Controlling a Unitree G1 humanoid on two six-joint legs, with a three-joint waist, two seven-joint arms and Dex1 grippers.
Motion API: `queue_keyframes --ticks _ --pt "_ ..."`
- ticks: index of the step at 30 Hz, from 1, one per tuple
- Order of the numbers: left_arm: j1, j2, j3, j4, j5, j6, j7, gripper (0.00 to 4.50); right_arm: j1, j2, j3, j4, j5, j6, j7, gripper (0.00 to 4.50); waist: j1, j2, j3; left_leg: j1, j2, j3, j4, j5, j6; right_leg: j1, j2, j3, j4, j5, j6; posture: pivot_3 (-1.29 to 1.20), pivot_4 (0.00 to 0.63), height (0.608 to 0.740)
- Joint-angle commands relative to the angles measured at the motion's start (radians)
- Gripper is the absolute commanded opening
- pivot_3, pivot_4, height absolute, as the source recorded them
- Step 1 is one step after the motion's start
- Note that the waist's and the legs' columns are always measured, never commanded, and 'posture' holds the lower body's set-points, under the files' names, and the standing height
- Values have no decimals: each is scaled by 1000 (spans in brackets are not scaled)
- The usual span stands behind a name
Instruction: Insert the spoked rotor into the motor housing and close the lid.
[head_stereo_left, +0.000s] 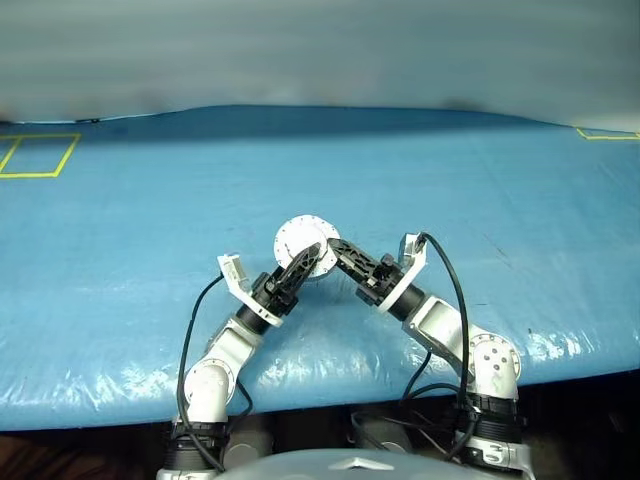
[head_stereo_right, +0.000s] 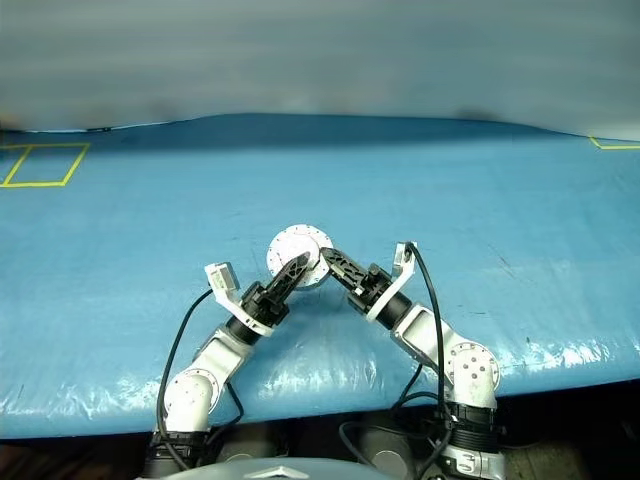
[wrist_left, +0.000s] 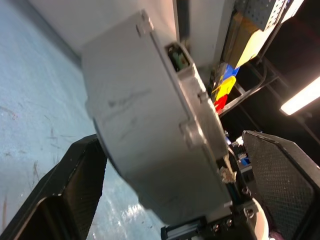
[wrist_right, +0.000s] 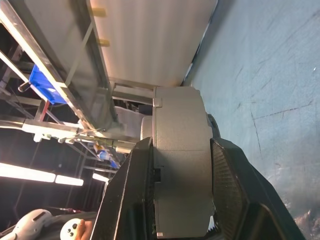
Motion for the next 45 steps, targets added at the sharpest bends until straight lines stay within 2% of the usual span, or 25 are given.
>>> queue_keyframes --ticks 1,3,4,6,9,10,21,22,24,30,37,45 --pt "-13 -35 3 -14 -28 4 0 4474 -8 2 17 -69 62 -7 40 1195 0 0 0 0 0 0 0 0 0 0 0 0 0 0 0 0 150 740" --pt "-15 -51 6 -7 -29 -10 7 4474 -6 2 24 -73 66 -16 34 1195 0 0 0 0 0 0 0 0 0 0 0 0 0 0 0 0 150 740" --pt "-15 -61 9 -2 -35 -14 12 4310 -7 1 26 -73 67 -19 32 1195 0 0 0 0 0 0 0 0 0 0 0 0 0 0 0 0 150 740" --pt "-12 -69 8 2 -44 -20 7 3891 -7 -1 30 -72 69 -25 27 1195 0 0 0 0 0 0 0 0 0 0 0 0 0 0 0 0 150 740" --pt "-4 -77 7 -1 -56 -22 22 3014 -9 3 31 -75 66 -39 21 1195 0 0 0 0 0 0 0 0 0 0 0 0 0 0 0 0 150 740" --pt "-2 -79 8 -1 -66 -20 29 2929 -9 4 32 -76 65 -43 20 1195 0 0 0 0 0 -1 0 0 0 0 0 0 0 0 0 0 150 740" --pt "-5 -52 -1 2 -106 -4 81 2817 -11 -4 62 -87 32 -74 7 1195 0 0 0 0 0 -1 1 0 0 0 0 0 0 0 0 0 150 740" --pt "-5 -54 2 3 -105 -8 87 2817 -13 -9 63 -83 11 -79 5 1756 0 0 0 0 0 -1 1 0 0 0 0 0 0 0 0 0 150 740" --pt "-5 -59 6 5 -101 -15 98 2817 -14 -16 66 -79 -11 -86 6 2234 0 0 0 0 0 -1 1 0 0 0 0 0 0 0 0 0 150 740" --pt "-27 -82 48 34 -79 -75 157 2817 -13 -20 69 -98 -99 -142 17 4208 0 0 0 0 0 -1 1 0 0 0 1 0 0 1 0 0 150 740" --pt "-143 -127 131 140 37 -253 362 2817 -25 -41 55 -66 -295 -247 24 4208 7 -1 0 0 0 -1 2 0 0 1 1 0 0 1 1 0 150 740" --pt "-382 -124 253 335 73 -347 587 2817 -20 -60 39 -70 -345 -258 67 4208 21 -3 0 -3 -2 -2 4 1 0 2 1 1 -1 5 7 0 150 740"
